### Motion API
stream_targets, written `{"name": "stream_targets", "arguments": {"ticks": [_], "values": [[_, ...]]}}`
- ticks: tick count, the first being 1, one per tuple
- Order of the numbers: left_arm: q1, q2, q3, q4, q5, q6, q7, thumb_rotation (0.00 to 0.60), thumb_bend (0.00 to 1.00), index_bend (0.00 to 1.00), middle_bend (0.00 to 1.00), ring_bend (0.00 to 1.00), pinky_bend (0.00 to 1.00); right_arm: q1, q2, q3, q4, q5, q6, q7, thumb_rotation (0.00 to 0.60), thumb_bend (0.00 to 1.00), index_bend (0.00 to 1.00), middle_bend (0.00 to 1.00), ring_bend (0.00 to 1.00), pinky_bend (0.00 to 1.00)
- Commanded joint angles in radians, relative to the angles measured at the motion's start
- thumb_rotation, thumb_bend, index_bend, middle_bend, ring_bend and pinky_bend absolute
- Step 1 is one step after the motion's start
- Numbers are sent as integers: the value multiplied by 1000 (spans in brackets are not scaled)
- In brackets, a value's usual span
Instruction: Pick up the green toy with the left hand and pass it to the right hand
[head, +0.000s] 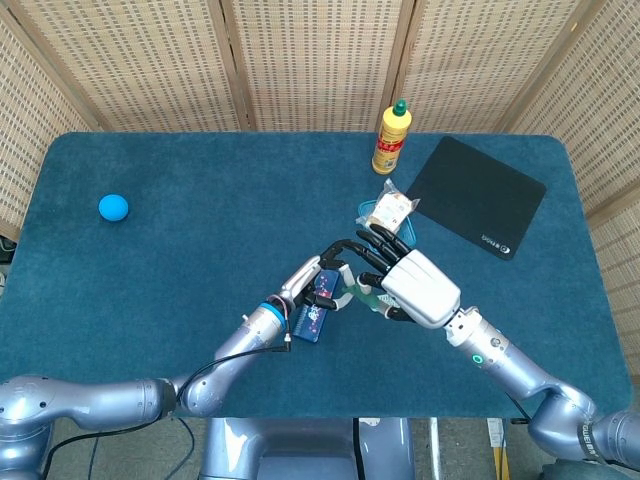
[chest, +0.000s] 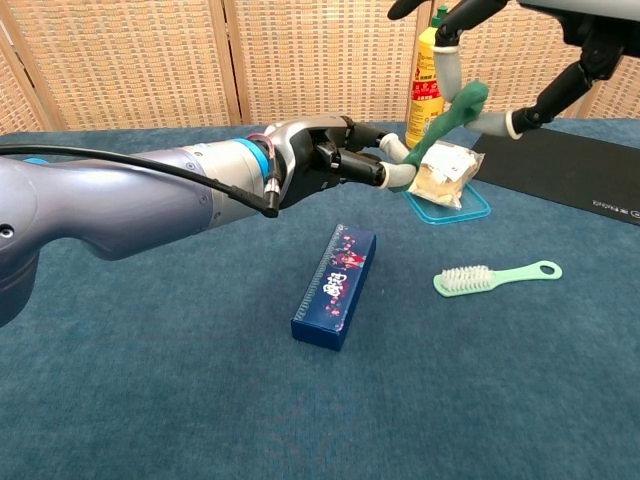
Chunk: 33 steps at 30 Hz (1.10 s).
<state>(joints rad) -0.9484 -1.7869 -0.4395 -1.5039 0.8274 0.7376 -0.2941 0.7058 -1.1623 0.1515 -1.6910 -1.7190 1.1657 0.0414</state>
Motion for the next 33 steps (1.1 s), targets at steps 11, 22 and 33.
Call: {"name": "stream_targets", "arguments": {"ticks": [11, 22, 33], "values": [[-16, -8, -6, 11, -32, -17, 6, 600, 682, 784, 0, 0, 0, 6, -7, -9, 24, -15, 13, 7, 600, 490, 552, 187, 0, 0], [-52, 11, -21, 3, -106, -45, 39, 600, 707, 788, 0, 0, 0, 10, -8, -16, 49, -45, 42, 15, 600, 520, 543, 187, 0, 0], [-80, 33, -31, -19, -171, -43, 67, 600, 708, 791, 0, 0, 0, 20, -9, -24, 56, -62, 48, 21, 600, 532, 493, 187, 0, 0]]}}
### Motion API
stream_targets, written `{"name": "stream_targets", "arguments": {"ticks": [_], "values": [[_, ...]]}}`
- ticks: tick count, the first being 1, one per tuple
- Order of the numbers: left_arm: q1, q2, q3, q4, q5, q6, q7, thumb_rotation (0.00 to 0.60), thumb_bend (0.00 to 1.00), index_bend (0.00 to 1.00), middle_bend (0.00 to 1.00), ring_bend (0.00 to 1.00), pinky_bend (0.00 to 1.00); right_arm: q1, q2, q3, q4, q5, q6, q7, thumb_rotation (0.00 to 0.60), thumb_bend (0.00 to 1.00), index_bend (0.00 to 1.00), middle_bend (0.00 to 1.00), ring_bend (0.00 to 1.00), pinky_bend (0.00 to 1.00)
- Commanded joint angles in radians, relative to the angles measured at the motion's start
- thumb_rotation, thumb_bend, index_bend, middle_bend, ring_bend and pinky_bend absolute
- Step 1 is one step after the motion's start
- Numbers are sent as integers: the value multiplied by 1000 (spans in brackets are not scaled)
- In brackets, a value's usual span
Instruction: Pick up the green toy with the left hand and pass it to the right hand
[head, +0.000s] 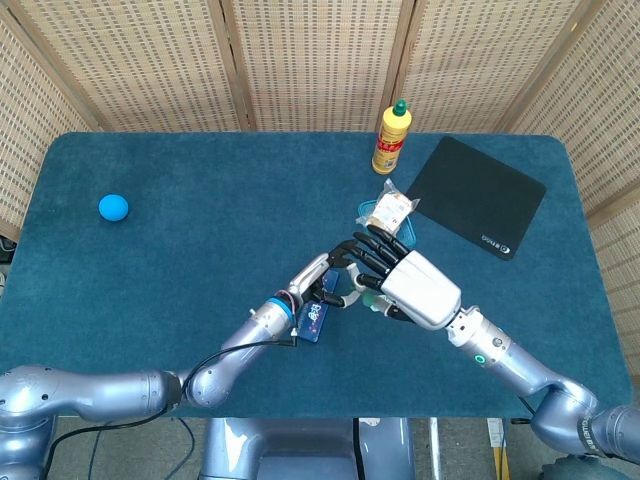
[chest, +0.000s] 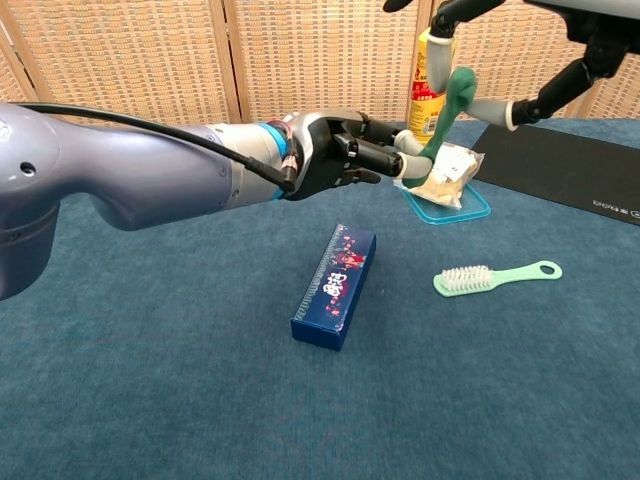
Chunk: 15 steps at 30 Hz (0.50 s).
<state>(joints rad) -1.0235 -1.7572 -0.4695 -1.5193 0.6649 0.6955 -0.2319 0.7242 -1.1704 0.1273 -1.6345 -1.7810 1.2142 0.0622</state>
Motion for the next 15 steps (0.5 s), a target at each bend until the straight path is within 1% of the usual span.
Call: {"name": "stream_targets", "arguments": {"ticks": [1, 9, 12, 15], "values": [[-8, 5, -1, -4, -14, -1, 7, 600, 708, 791, 0, 0, 0, 3, -1, 0, -1, 0, -1, 0, 600, 532, 492, 187, 0, 0], [-26, 9, 0, -3, -51, 0, 19, 600, 723, 791, 0, 0, 0, 7, -6, -4, 11, -1, 4, 10, 600, 542, 514, 189, 0, 0], [-31, 7, 0, 1, -58, 0, 20, 600, 723, 791, 0, 0, 0, 7, -8, -6, 20, -6, 12, 20, 600, 574, 567, 204, 0, 0], [-35, 2, -2, 4, -62, 0, 18, 600, 723, 791, 0, 0, 0, 6, -13, -8, 34, -14, 26, 35, 600, 613, 660, 224, 0, 0]]}}
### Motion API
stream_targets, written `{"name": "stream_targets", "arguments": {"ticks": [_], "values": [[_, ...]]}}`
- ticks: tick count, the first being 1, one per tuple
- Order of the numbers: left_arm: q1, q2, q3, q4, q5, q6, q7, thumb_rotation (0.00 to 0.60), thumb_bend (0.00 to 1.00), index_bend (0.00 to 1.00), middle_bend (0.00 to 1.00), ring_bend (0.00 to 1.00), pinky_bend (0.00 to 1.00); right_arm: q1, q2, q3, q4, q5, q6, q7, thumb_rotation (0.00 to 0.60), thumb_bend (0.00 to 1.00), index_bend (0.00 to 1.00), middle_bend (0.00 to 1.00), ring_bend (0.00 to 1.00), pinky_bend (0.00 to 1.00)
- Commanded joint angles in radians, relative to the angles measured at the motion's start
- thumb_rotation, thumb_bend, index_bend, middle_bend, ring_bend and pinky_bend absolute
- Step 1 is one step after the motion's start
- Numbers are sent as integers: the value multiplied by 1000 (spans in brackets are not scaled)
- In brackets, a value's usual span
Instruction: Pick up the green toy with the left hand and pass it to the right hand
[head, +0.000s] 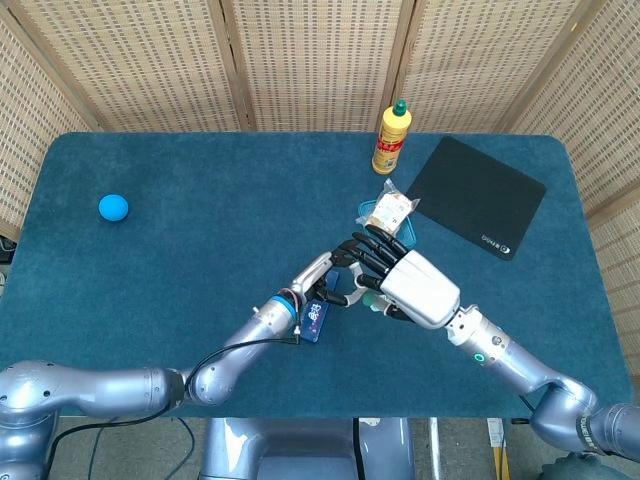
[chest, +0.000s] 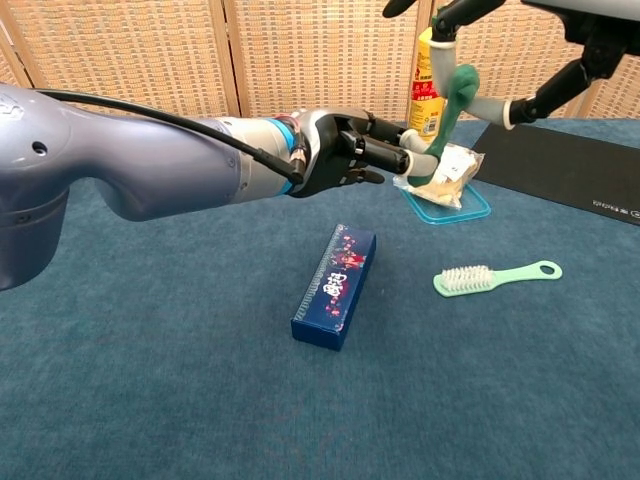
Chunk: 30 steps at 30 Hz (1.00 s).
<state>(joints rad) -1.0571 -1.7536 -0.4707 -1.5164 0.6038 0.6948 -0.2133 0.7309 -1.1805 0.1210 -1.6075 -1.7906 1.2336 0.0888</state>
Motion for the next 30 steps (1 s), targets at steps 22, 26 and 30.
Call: {"name": "stream_targets", "arguments": {"ticks": [22, 26, 30], "values": [[24, 5, 8, 20, 31, 11, -24, 600, 724, 815, 0, 0, 0, -16, -1, -2, 30, 1, 50, 9, 600, 631, 770, 259, 0, 0], [47, 26, 16, 26, 42, 13, -31, 600, 724, 817, 0, 0, 0, -23, 4, 5, 33, 11, 64, 3, 600, 631, 771, 260, 0, 0], [80, 59, 23, 29, 55, 10, -48, 600, 724, 818, 0, 0, 0, -32, 13, 10, 34, 21, 75, -4, 600, 630, 771, 260, 0, 0]]}}
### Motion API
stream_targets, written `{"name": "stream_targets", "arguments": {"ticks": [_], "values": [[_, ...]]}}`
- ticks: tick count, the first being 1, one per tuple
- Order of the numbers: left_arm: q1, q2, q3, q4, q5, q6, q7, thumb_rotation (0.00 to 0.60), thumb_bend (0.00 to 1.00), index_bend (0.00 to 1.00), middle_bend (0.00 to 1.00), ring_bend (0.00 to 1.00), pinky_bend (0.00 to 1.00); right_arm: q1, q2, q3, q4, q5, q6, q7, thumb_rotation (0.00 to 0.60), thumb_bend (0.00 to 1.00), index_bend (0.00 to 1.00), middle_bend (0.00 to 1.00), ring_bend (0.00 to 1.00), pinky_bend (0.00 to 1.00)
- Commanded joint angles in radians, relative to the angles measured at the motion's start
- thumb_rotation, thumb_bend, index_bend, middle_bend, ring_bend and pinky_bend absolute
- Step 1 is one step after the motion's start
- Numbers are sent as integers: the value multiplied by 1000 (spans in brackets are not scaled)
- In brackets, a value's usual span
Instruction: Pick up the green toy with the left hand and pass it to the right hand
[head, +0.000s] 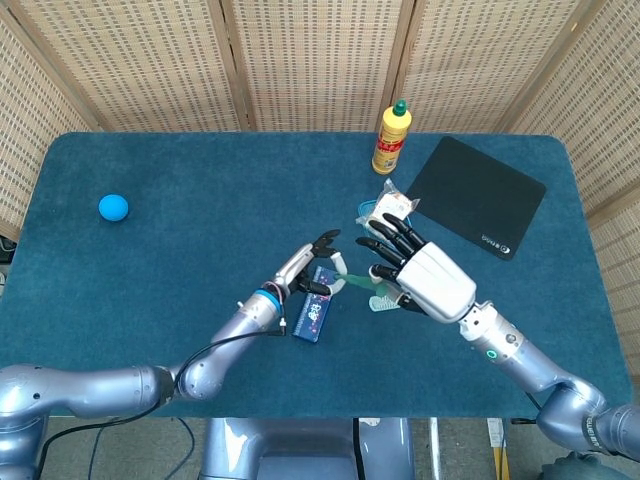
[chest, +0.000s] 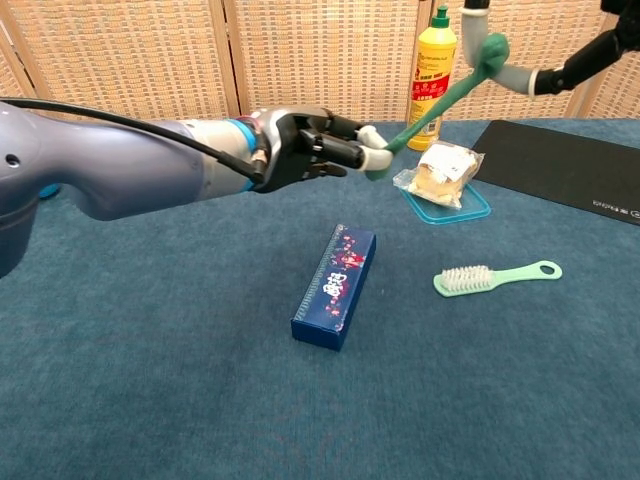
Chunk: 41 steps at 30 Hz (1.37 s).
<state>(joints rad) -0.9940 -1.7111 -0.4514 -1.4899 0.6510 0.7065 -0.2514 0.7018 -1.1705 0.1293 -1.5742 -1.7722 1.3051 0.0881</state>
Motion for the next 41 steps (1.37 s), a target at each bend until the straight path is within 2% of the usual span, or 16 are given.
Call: {"name": "stream_targets", "arguments": {"ticks": [1, 13, 23, 33, 41], "values": [[24, 26, 5, 3, 11, -3, -15, 600, 725, 818, 0, 0, 0, -5, 6, 3, 1, 5, 6, -6, 600, 630, 771, 260, 0, 0], [165, 214, -1, 22, 80, -33, -107, 600, 726, 820, 0, 0, 0, -32, 36, 18, 2, 44, 20, -46, 600, 630, 771, 260, 0, 0], [298, 356, -6, 78, 186, -64, -236, 600, 727, 820, 0, 0, 0, -52, 29, 27, 37, 78, 26, -79, 600, 630, 771, 260, 0, 0], [401, 457, -21, 131, 330, -80, -398, 600, 727, 820, 0, 0, 0, -98, 46, 5, 92, 76, 57, -110, 600, 629, 771, 260, 0, 0], [422, 492, -7, 127, 426, -55, -434, 600, 728, 820, 0, 0, 0, -109, 59, 4, 62, 76, 62, -117, 600, 629, 771, 259, 0, 0]]}}
